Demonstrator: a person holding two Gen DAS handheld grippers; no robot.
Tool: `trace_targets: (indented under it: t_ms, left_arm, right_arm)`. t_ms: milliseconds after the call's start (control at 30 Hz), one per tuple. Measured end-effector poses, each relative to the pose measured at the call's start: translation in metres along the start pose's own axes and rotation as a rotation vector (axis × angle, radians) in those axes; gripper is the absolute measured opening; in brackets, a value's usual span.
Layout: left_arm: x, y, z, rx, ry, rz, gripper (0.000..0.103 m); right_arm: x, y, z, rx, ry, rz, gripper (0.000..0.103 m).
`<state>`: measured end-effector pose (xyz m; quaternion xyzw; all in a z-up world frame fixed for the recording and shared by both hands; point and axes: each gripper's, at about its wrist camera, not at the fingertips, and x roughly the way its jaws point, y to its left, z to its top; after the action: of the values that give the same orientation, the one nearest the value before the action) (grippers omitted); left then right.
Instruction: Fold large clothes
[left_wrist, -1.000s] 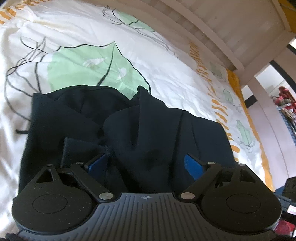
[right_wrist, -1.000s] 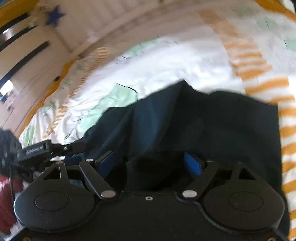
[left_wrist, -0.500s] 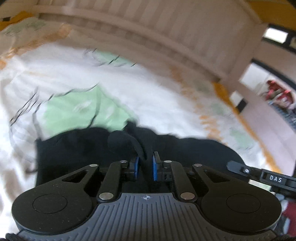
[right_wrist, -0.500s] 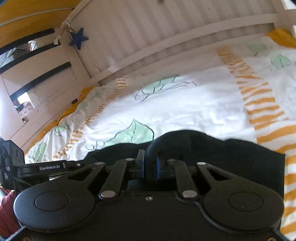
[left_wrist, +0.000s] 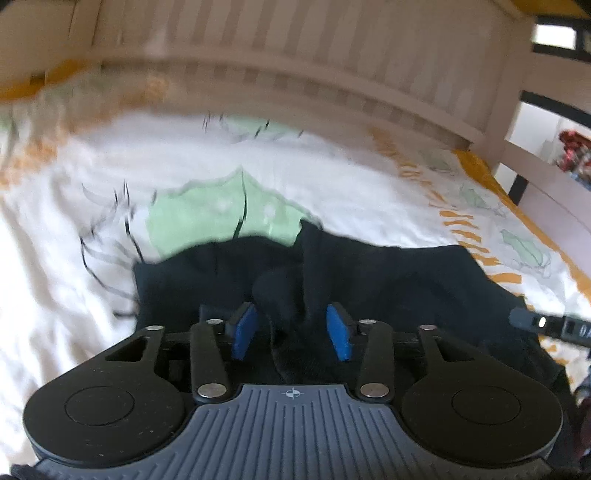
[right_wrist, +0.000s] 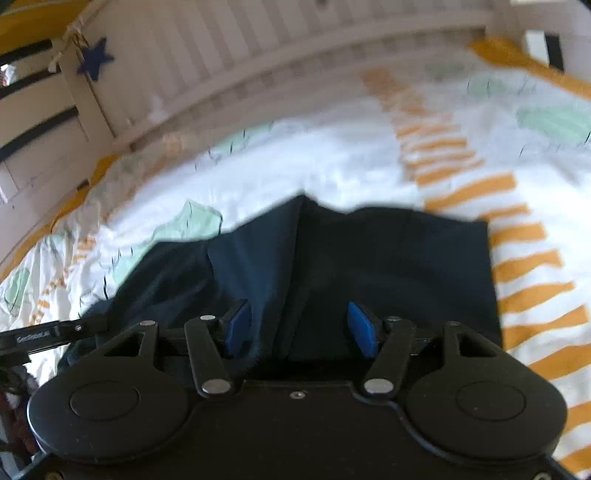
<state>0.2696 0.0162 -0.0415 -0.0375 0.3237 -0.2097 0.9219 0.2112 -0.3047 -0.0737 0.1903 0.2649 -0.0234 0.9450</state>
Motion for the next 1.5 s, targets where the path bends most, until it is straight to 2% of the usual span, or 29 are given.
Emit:
trace_targets:
  t_ms: [100,133,233,367,433,500,667,867,967,1100,1200,1267,1500]
  left_arm:
    - [-0.009,-0.021,0.0,0.078,-0.031,-0.008,0.054]
    - [-0.01,-0.028,-0.002,0.102,-0.032,-0.012,0.058]
    - [-0.002,-0.048,-0.008,0.165,-0.008,-0.029,0.06]
    - [0.024,-0.059,-0.024,0.245,0.061,0.051,0.06]
    - [0.034,-0.057,-0.032,0.252,0.097,0.087,0.062]
    - [0.04,-0.051,-0.04,0.232,0.1,0.081,0.067]
    - [0.04,-0.048,-0.05,0.235,0.06,0.082,0.072]
    - [0.039,-0.048,-0.046,0.218,0.073,0.075,0.074]
    - [0.036,-0.046,-0.04,0.203,0.11,0.058,0.074]
    - [0.012,-0.045,-0.035,0.184,0.122,0.038,0.076]
    - [-0.01,-0.045,-0.038,0.195,0.116,0.015,0.078]
    - [-0.022,-0.045,-0.041,0.201,0.13,0.011,0.078]
    - [-0.074,-0.047,-0.053,0.203,0.124,-0.019,0.08]
  right_arm:
    - [-0.016,0.023,0.0,-0.083,-0.056,0.004,0.064]
    - [-0.017,0.031,0.0,-0.116,-0.063,0.011,0.067]
    - [-0.013,0.058,-0.005,-0.235,-0.041,0.019,0.071]
    - [0.012,0.071,-0.017,-0.327,0.033,-0.043,0.071]
    - [0.026,0.066,-0.023,-0.319,0.074,-0.088,0.07]
    - [0.034,0.063,-0.03,-0.324,0.095,-0.11,0.069]
    - [0.035,0.071,-0.049,-0.43,0.034,-0.153,0.072]
    - [0.033,0.068,-0.049,-0.411,0.021,-0.139,0.073]
    - [0.03,0.067,-0.048,-0.403,0.023,-0.123,0.075]
    - [0.021,0.064,-0.041,-0.37,0.05,-0.065,0.086]
    - [0.003,0.061,-0.038,-0.308,0.058,-0.032,0.101]
    - [-0.015,0.058,-0.038,-0.265,0.05,0.006,0.101]
    - [-0.082,0.05,-0.047,-0.21,0.015,0.042,0.102]
